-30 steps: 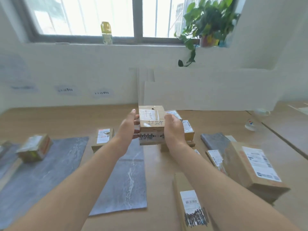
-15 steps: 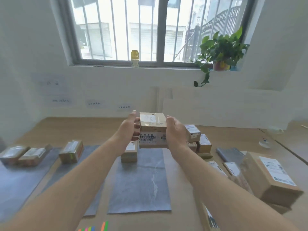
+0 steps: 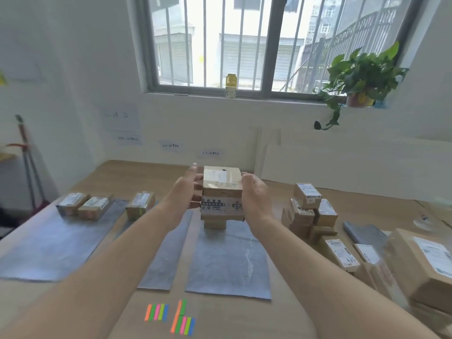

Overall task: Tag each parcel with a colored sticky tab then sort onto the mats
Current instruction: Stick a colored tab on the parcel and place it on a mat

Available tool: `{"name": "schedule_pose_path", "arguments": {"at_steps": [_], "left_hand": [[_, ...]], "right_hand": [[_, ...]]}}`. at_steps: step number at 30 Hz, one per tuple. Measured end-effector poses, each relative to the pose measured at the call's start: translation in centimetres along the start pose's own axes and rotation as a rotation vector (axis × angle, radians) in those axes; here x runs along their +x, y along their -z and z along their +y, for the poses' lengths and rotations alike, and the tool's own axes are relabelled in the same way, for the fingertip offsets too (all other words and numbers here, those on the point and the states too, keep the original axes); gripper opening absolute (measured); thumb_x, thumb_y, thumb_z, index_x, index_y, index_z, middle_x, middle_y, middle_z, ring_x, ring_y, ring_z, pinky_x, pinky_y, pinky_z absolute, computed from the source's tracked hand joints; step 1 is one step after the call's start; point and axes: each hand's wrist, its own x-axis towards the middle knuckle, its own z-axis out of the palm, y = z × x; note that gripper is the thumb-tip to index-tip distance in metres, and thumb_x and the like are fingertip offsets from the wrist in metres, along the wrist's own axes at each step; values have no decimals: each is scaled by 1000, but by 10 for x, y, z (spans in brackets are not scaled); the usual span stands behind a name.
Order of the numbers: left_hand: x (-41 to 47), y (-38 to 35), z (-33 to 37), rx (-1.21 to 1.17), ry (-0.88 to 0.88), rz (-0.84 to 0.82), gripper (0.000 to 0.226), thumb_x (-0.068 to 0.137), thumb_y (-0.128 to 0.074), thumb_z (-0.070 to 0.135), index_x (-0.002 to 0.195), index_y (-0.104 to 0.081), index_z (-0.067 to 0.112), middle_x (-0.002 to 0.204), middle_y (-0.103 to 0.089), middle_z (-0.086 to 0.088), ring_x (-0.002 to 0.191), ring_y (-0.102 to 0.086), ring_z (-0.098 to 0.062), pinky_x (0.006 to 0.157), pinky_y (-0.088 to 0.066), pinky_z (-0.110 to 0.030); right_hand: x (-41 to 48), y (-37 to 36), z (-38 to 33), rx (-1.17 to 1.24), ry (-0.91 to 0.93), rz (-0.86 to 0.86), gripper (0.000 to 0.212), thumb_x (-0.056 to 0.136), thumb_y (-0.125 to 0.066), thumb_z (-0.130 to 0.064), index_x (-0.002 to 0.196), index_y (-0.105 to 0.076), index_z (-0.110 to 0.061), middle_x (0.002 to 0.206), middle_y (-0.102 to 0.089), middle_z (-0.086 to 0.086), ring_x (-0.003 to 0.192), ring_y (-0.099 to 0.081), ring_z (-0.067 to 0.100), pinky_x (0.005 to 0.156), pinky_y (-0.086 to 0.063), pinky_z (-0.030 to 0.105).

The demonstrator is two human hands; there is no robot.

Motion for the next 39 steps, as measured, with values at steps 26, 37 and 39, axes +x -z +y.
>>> {"name": "schedule_pose_path", "arguments": {"at_steps": [26, 37, 39], "left_hand": [[-45, 176, -61, -44, 101, 272, 50, 105, -29, 52, 108, -70, 24, 88, -77, 5, 83, -70, -18, 81, -55, -33], [-23, 308, -87, 41, 178, 128, 59, 104, -27, 57, 125, -64, 17, 108, -72, 1, 86, -68, -18, 81, -53, -34], [-19, 320, -95, 52, 197, 118, 58, 104, -27, 57, 125, -64, 17, 112, -71, 0, 87, -68, -20, 86, -54, -36]], "right_hand": [[-51, -178, 40, -16, -37, -245, 42, 87, -42, -46, 111, -72, -29, 105, -74, -11, 104, -67, 13, 98, -55, 47], [-87, -305, 70, -15, -123, -101, 33, 98, -42, -38, 109, -71, -28, 103, -75, -6, 100, -69, 15, 82, -58, 38], [-92, -315, 76, -19, -142, -90, 31, 101, -42, -35, 108, -71, -25, 104, -74, -4, 99, -69, 15, 74, -53, 31]]}}
